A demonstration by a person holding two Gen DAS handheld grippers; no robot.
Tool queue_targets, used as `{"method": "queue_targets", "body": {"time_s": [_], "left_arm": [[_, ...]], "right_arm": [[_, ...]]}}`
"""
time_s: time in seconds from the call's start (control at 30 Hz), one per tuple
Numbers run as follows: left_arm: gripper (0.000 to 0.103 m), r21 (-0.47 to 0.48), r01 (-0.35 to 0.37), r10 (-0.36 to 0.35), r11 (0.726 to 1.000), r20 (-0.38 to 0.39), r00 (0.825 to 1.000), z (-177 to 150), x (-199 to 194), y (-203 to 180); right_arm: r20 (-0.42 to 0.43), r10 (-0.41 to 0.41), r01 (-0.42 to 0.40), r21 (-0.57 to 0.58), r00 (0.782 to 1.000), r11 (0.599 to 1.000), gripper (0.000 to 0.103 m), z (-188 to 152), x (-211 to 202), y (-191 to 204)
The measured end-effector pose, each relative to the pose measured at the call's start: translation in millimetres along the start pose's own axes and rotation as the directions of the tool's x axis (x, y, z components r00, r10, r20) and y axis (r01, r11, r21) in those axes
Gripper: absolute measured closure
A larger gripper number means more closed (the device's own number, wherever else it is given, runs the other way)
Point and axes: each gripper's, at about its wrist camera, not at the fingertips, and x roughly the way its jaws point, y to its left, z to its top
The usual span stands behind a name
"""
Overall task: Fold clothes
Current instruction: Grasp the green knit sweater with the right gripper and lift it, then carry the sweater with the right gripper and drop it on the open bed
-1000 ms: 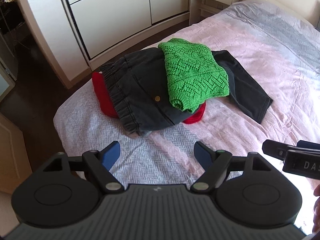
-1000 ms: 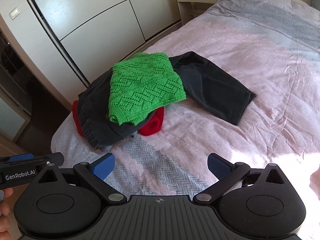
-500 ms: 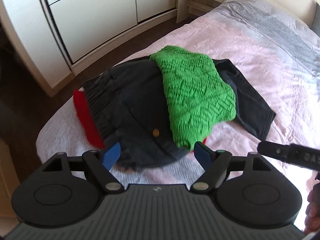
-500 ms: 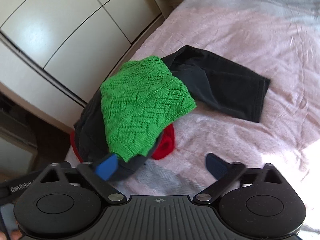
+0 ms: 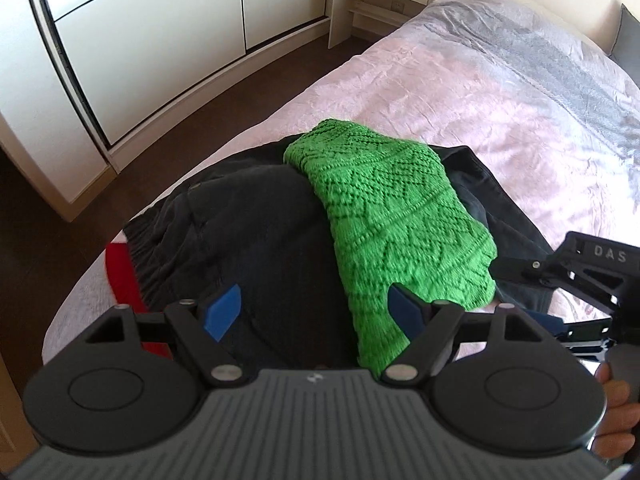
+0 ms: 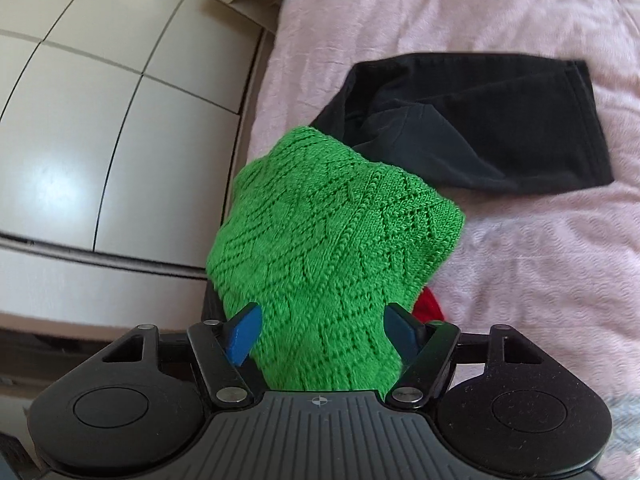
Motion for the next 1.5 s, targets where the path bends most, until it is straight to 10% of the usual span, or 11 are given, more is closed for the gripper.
{"method": "queue_targets", "body": {"time_s": [0.33, 0.57, 0.73, 1.17, 1.33, 1.5], "left_arm": [[0.025, 0.012, 0.019, -0.018, 1.0, -0.027, 0.999, 18.2, 41.6, 13.2], [0.026, -0.003, 0.014, -0.014, 1.0, -0.005, 1.0, 23.3, 34.7, 22.5], [0.026, -0.009, 0.011, -0.01, 1.0, 0.043, 0.999, 22.2, 7.6, 25.3], [0.026, 0.094, 0.097, -0.113, 0.991, 0.189, 0.975, -14.2, -96.6, -27.3], [0.026, 0.167, 0.164, -0.198, 0.972, 0.216, 0.956, -48.1, -139.0, -69.3], [0.026, 0.256, 0.243, -0.299, 0.936, 0.209, 0.931, -95.4, -177.4, -119.2]], "right_arm": [[-0.011, -0.022, 0.024, 0.168, 1.0, 0.986, 0.032, 31.0, 60.0, -16.2], [0.012, -0.055, 0.055, 0.005, 0.998, 0.998, 0.088, 25.0, 65.0, -0.8], [0.161, 0.095, -0.081, -0.094, 0.982, 0.992, 0.094, 18.0, -2.0, 19.8], [0.482, 0.374, -0.241, -0.316, 0.793, 0.918, 0.096, -25.8, -206.0, 37.0], [0.595, 0.421, -0.23, -0.371, 0.685, 0.9, 0.096, -66.9, -312.7, 21.6], [0.69, 0.355, -0.117, -0.367, 0.631, 0.923, 0.096, -106.9, -415.5, -9.2]]}}
